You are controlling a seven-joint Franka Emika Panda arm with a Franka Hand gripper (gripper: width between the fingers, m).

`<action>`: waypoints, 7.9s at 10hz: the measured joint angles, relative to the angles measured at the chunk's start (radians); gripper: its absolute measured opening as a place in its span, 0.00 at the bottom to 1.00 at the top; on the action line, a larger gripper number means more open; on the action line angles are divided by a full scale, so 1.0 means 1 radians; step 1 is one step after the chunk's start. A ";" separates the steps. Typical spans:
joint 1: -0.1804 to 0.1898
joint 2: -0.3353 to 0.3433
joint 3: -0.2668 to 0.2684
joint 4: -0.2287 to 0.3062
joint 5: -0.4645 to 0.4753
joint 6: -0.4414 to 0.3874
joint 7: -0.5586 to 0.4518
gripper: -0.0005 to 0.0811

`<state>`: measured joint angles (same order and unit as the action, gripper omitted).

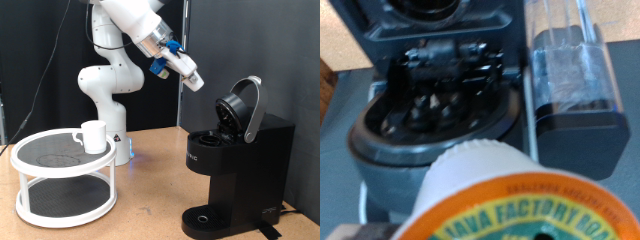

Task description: Make a cup of coffee with the keurig machine

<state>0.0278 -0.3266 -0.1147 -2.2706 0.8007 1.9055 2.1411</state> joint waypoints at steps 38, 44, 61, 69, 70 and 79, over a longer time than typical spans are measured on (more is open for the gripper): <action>-0.016 0.140 0.068 -0.050 -0.001 0.122 -0.094 0.91; -0.013 0.161 0.123 -0.108 -0.017 0.251 -0.063 0.91; -0.050 0.043 0.025 -0.102 0.127 0.125 -0.161 0.91; -0.059 -0.002 -0.012 0.098 0.123 -0.040 -0.037 0.91; -0.060 0.000 -0.020 0.112 0.123 -0.065 -0.031 0.91; -0.043 0.038 0.178 0.286 -0.222 -0.015 0.033 0.91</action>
<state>-0.0155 -0.2887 0.0630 -1.9843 0.5790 1.8908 2.1737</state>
